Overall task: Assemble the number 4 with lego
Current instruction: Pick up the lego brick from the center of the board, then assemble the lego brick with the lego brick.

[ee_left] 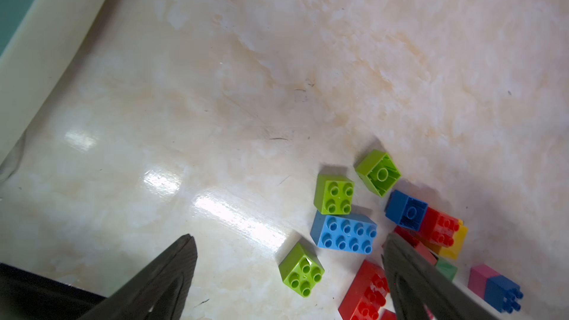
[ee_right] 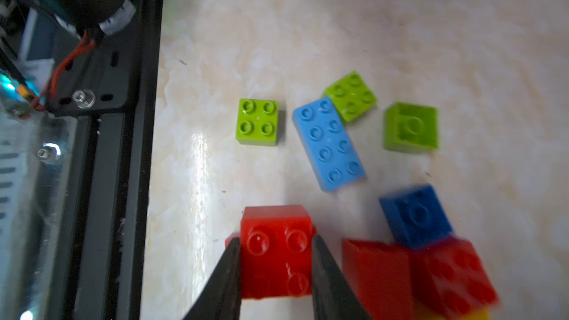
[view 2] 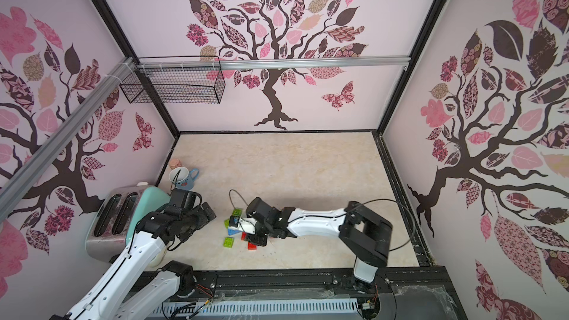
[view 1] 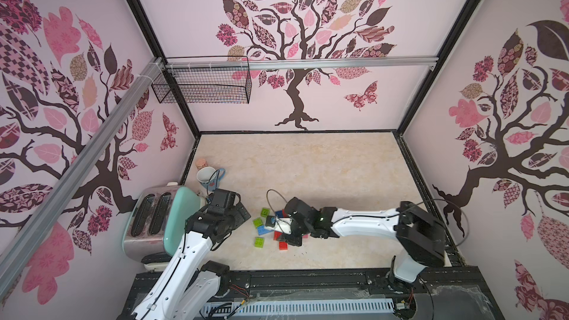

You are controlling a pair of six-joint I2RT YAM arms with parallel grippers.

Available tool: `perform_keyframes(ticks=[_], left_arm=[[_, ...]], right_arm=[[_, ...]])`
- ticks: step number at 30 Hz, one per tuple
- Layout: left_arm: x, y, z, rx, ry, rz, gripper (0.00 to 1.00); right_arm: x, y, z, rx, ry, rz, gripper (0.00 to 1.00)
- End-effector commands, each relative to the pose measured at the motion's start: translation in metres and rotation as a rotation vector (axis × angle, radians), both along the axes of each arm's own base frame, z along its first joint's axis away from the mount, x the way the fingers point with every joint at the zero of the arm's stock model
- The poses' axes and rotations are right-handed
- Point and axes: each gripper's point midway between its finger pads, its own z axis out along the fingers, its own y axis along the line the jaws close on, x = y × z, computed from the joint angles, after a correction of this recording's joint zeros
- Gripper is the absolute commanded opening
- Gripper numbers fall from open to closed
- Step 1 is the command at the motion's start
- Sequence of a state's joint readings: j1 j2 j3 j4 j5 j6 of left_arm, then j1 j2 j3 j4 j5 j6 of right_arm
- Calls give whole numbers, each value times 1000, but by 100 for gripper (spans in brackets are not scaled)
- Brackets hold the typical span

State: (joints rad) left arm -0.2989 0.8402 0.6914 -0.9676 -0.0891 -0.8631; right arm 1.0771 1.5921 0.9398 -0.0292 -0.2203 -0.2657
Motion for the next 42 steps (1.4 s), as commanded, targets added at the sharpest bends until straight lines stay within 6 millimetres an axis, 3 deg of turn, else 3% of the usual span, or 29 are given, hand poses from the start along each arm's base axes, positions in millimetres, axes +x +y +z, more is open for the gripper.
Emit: perform_keyframes(ticks=[1,3,6,9,12,16,18,22,27,37,42], left_arm=[[19,-32,26,-12,-92,-142,97],[26,-60,34,-17,-97,-237,94],[33,-115,36,-67,-69,-407,80],[33,-176,35,-108,-42,-594,64],[33,-224,22,-142,20,-741,50],[35,-258,-8,-185,156,-806,19],[34,-274,-18,-225,188,-842,9],[37,-295,-32,-281,218,-872,2],[39,-312,-40,-324,257,-915,1],[36,-321,-57,-352,314,-932,1],[36,-326,-61,-368,326,-938,1]], right_arm=[[42,-40,55,210,61,-348,0],[62,-84,45,206,87,-564,0],[74,-144,21,127,102,-776,0],[77,-183,2,53,181,-874,0],[86,-199,-4,49,247,-945,0],[95,-202,-14,3,269,-997,0],[96,-200,-21,-25,287,-989,0],[95,-200,-30,-71,301,-984,0],[94,-205,-28,-91,272,-983,0],[79,-202,-43,-138,334,-919,0],[77,-214,-51,-191,333,-969,0]])
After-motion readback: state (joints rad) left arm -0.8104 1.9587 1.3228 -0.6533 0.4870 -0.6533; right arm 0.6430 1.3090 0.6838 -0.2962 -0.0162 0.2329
